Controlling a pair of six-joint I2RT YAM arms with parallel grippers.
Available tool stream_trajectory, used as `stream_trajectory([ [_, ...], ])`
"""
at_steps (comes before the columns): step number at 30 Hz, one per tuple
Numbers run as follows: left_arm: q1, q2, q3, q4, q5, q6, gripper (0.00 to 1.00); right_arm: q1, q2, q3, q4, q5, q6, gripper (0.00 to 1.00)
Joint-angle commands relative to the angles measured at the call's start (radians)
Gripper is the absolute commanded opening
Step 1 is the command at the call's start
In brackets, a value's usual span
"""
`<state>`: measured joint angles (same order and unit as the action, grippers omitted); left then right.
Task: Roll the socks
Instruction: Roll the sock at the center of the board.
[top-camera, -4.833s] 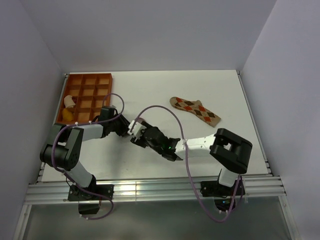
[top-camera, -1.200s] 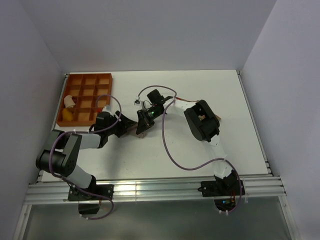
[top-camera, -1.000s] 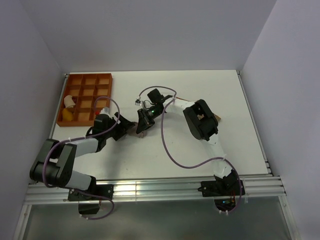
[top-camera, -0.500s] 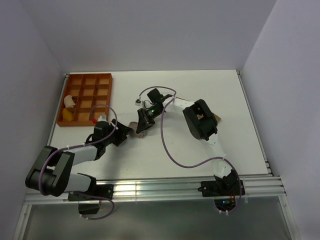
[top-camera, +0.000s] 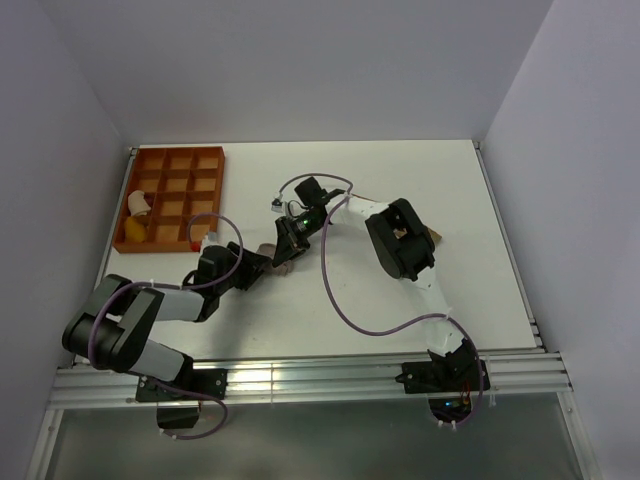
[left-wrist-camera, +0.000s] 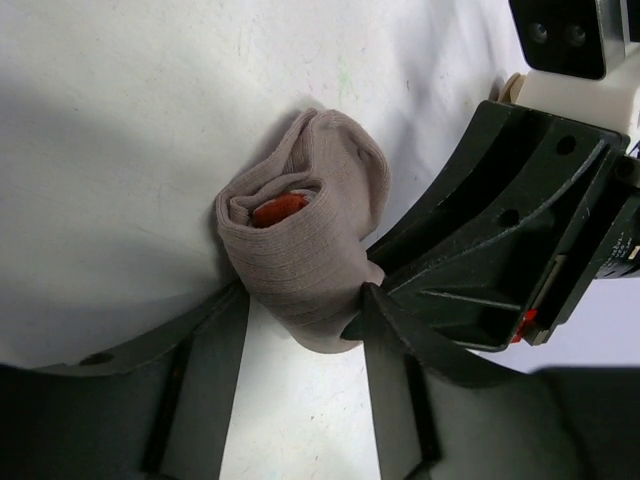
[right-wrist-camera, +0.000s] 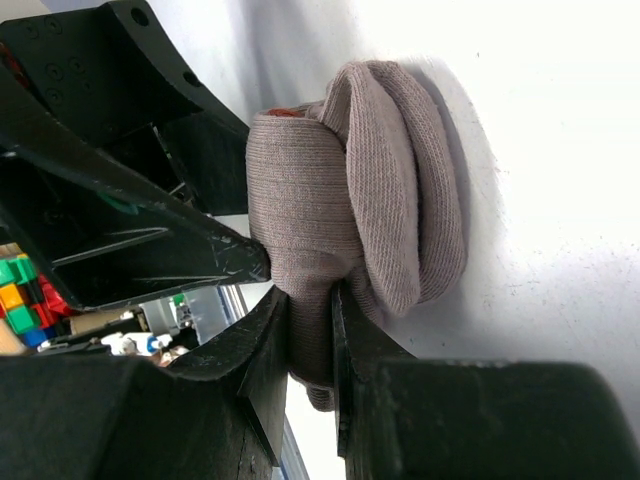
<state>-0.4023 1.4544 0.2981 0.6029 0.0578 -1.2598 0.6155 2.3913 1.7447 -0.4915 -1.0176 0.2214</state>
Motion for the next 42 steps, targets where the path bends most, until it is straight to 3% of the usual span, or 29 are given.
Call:
stream_trajectory([
  [1, -0.006, 0.038, -0.011, -0.046, -0.049, -0.003, 0.53, 0.004, 0.081, -0.053, -0.021, 0.215, -0.033, 0.00],
  [4, -0.006, 0.047, -0.007, -0.049, -0.053, -0.001, 0.49, 0.004, 0.088, -0.050, -0.019, 0.209, -0.031, 0.00],
  [10, -0.006, 0.064, 0.007, -0.074, -0.053, 0.008, 0.29, 0.004, 0.080, -0.063, -0.006, 0.208, -0.039, 0.01],
  [13, -0.006, 0.075, 0.029, -0.109, -0.053, 0.017, 0.16, 0.004, 0.065, -0.083, 0.005, 0.224, -0.059, 0.06],
  [17, -0.006, 0.066, 0.042, -0.159, -0.053, 0.023, 0.00, 0.004, 0.017, -0.126, 0.051, 0.238, -0.063, 0.23],
  [23, -0.006, 0.038, 0.108, -0.319, -0.090, 0.068, 0.00, 0.006, -0.167, -0.258, 0.191, 0.319, -0.100, 0.41],
  [30, -0.006, 0.021, 0.229, -0.520, -0.121, 0.143, 0.00, 0.035, -0.437, -0.519, 0.462, 0.542, -0.143, 0.52],
  [33, -0.006, 0.034, 0.286, -0.589, -0.125, 0.177, 0.00, 0.079, -0.536, -0.632, 0.591, 0.694, -0.194, 0.69],
  [36, -0.006, 0.046, 0.318, -0.632, -0.113, 0.200, 0.00, 0.142, -0.604, -0.715, 0.695, 0.850, -0.258, 0.72],
  [42, -0.004, 0.083, 0.363, -0.670, -0.073, 0.230, 0.00, 0.262, -0.669, -0.801, 0.872, 1.001, -0.332, 0.72],
])
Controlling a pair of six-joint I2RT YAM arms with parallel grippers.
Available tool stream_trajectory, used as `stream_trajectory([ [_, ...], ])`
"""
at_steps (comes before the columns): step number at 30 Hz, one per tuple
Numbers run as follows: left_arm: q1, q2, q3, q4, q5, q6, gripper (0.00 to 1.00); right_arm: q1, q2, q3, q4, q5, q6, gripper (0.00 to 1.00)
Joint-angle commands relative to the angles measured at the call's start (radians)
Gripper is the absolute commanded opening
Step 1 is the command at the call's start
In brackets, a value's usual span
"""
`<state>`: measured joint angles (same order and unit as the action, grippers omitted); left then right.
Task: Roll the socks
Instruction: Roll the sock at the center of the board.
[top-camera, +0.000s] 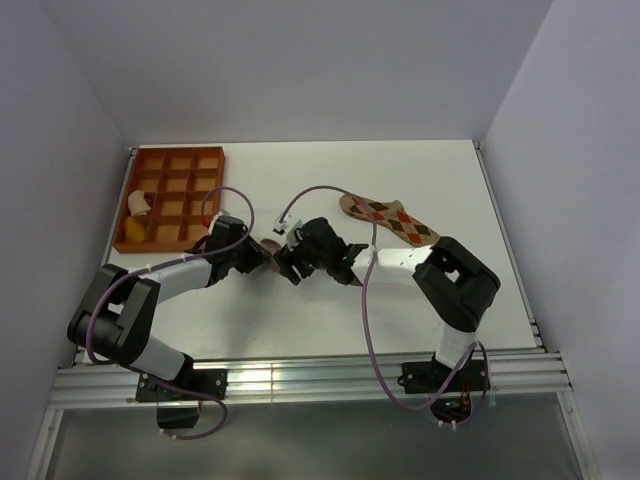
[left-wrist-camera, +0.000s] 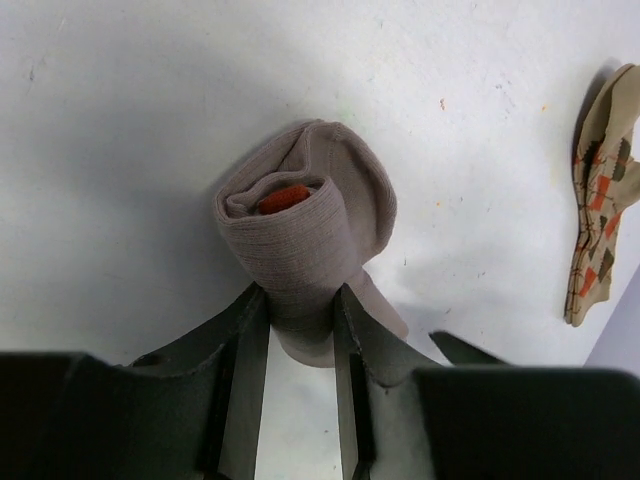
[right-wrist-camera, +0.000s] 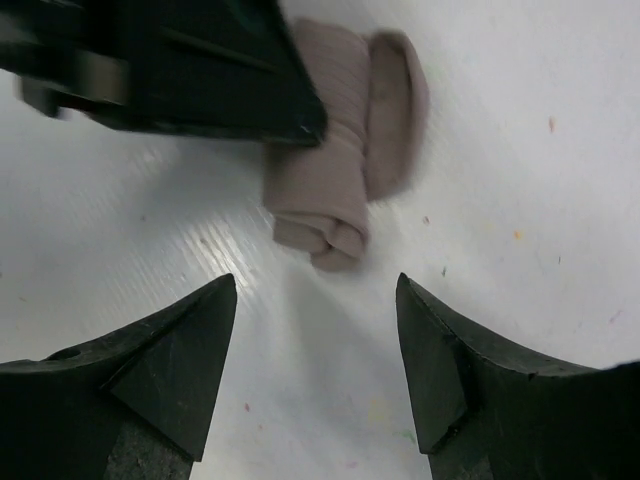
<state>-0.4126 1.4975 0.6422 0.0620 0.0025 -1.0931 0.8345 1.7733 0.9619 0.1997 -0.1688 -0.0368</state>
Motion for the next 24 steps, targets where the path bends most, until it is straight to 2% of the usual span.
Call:
stream_trajectory([
  [1, 0.005, 0.046, 0.022, -0.134, -0.012, 0.065, 0.00, 0.055, -0.048, -0.022, 0.193, 0.166, -0.093, 0.72],
  [9, 0.006, 0.078, 0.053, -0.152, 0.028, 0.075, 0.00, 0.158, 0.024, -0.003, 0.271, 0.282, -0.181, 0.63],
  [24, 0.021, 0.095, 0.050, -0.142, 0.083, 0.084, 0.00, 0.199, 0.170, 0.001, 0.375, 0.429, -0.228, 0.62],
])
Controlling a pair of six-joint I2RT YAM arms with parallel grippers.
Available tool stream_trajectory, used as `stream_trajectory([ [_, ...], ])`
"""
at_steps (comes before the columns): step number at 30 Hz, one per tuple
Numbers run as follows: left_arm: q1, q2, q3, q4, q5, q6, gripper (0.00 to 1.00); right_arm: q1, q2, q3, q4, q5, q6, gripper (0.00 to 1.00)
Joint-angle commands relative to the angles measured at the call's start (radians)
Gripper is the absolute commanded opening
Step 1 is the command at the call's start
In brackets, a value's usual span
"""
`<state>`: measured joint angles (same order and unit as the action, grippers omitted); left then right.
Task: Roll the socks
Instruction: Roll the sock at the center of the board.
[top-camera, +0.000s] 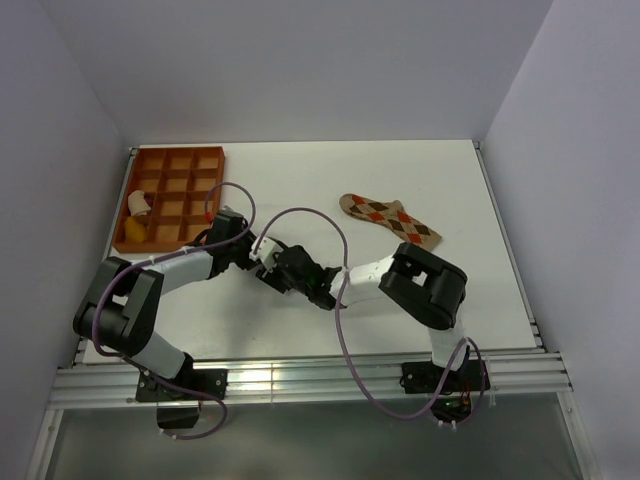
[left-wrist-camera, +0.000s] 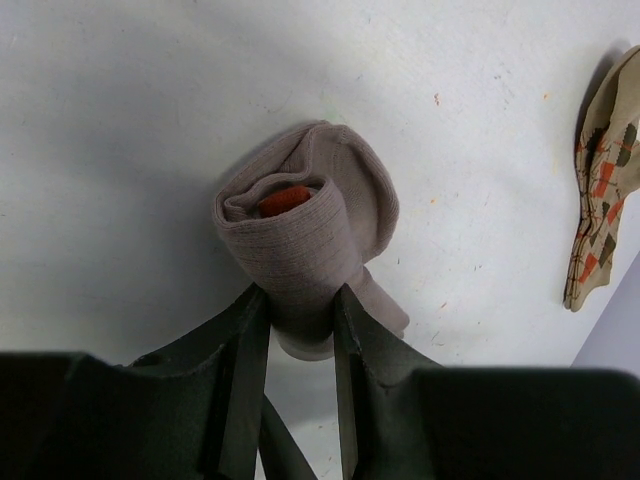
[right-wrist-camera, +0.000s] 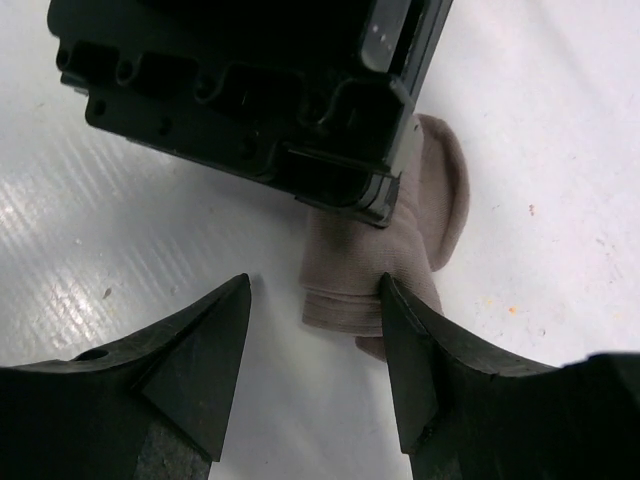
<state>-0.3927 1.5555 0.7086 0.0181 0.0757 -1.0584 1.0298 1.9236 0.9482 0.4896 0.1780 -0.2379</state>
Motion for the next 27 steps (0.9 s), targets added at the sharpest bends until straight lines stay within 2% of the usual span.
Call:
stream_trajectory([
  [1, 0.002, 0.037, -0.017, -0.096, 0.015, 0.049, 0.00, 0.004, 0.025, 0.014, 0.092, 0.087, -0.028, 0.62],
  [7, 0.003, 0.043, -0.020, -0.092, 0.030, 0.051, 0.00, 0.018, 0.037, -0.011, 0.167, 0.141, -0.054, 0.62],
  [15, 0.009, 0.058, -0.017, -0.101, 0.038, 0.060, 0.00, 0.039, -0.073, -0.084, 0.239, 0.178, -0.063, 0.63],
  [22, 0.012, 0.057, -0.014, -0.107, 0.044, 0.061, 0.00, 0.039, -0.123, -0.140, 0.277, 0.193, -0.060, 0.72],
  [27, 0.014, 0.064, -0.008, -0.109, 0.052, 0.067, 0.00, 0.041, -0.097, -0.112, 0.247, 0.170, -0.066, 0.72],
])
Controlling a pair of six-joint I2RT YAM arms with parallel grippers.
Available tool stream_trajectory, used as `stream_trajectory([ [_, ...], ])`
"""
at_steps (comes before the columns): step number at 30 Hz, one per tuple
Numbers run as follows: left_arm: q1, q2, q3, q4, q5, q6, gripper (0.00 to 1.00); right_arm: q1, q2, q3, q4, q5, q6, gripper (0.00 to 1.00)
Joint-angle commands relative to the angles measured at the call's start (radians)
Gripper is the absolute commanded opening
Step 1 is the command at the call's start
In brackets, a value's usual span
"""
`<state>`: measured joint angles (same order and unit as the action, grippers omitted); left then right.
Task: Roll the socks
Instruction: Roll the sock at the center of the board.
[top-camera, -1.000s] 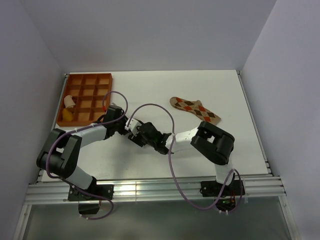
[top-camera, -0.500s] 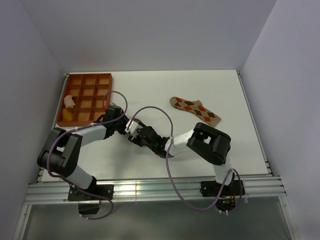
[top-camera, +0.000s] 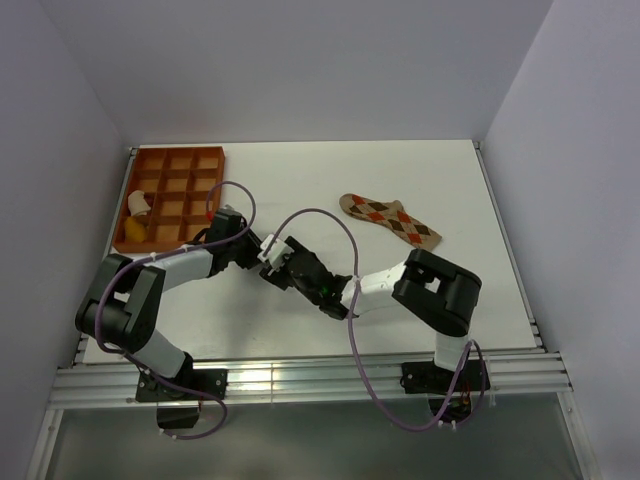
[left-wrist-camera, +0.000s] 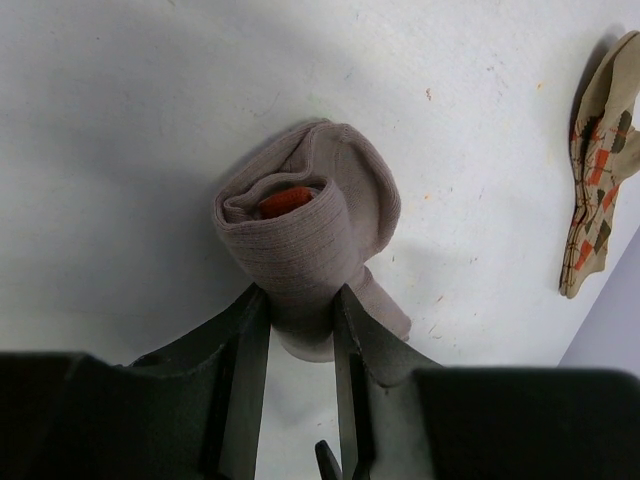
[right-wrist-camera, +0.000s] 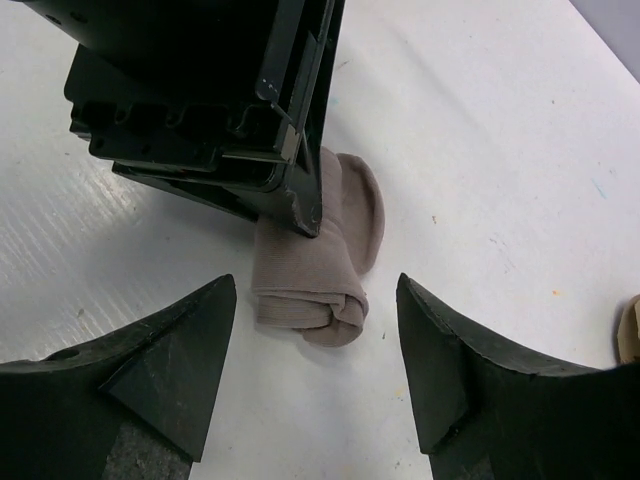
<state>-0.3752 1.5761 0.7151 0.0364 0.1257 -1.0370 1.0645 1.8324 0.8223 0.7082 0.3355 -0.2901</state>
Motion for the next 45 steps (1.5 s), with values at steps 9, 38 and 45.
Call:
stream_trajectory([
  [9, -0.002, 0.047, -0.014, -0.125, 0.015, 0.049, 0.00, 0.006, 0.103, 0.081, -0.021, -0.018, -0.037, 0.71],
  [38, 0.073, -0.056, -0.078, -0.059, 0.054, 0.005, 0.31, -0.018, 0.237, 0.288, -0.400, -0.222, -0.023, 0.00],
  [45, 0.120, -0.165, -0.158, -0.046, -0.006, -0.032, 0.66, -0.035, 0.245, 0.316, -0.447, -0.243, -0.018, 0.00],
])
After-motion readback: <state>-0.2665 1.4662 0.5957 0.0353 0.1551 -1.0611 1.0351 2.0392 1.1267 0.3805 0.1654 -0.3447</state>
